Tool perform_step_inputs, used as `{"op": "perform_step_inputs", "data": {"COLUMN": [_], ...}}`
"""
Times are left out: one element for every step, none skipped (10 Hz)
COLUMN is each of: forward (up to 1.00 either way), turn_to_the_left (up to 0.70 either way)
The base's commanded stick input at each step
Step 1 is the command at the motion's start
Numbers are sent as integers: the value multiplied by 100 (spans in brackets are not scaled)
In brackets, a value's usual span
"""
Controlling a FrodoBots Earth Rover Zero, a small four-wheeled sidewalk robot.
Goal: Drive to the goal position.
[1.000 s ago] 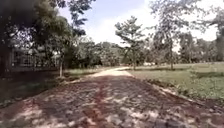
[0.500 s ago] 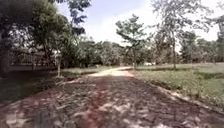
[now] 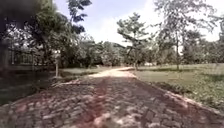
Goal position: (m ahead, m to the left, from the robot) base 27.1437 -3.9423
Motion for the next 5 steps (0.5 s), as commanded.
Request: {"op": "perform_step_inputs", "data": {"forward": [70,70,70,70,70], "turn_to_the_left": [0,0,0,0,0]}}
